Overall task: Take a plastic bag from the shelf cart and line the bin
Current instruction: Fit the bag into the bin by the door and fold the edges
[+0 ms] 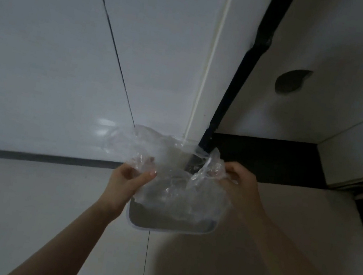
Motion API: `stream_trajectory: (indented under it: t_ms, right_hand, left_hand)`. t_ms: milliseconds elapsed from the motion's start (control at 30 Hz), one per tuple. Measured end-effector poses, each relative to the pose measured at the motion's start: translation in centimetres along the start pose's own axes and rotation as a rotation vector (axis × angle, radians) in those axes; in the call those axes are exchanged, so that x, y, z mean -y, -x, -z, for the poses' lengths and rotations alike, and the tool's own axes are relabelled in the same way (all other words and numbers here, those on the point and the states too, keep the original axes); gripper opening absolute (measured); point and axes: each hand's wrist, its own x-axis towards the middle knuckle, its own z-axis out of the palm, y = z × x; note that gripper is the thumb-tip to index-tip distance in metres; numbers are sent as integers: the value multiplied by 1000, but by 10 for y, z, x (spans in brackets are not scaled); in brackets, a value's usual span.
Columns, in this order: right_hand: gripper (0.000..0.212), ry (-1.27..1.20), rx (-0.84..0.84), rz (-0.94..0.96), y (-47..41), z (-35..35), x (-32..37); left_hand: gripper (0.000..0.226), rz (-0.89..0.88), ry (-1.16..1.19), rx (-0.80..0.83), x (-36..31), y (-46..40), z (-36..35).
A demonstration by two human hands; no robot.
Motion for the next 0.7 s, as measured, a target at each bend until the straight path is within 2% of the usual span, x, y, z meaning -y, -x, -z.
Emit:
stream_trajectory:
  t_ms: [100,167,300,433,533,633,700]
  right_hand:
    - [13,-53,-11,-30,-1,-7,-25]
    - [13,-31,-5,-31,-3,-9,-43]
    - [12,101,3,-22,-6,-11,-80]
    - [3,214,-17,-13,-1,-7,-104]
    - [25,333,-73,16,4,3,-112]
    - [29,345,-57,19,10,8,-114]
    - [28,339,-44,46,13,7,-112]
  left_hand:
    - [50,-25,-83,49,29,-9,-6]
    - [48,-43,-123,52,43,-18,-6]
    - [28,-51,-242,125,64,-31,-2]
    - [39,-4,-404,185,80,-35,-4]
    - [40,-43,-415,200,85,-29,-5]
    - [32,-112,-364,176,83,-13,2]
    - [43,-117,-342,114,82,-3,12]
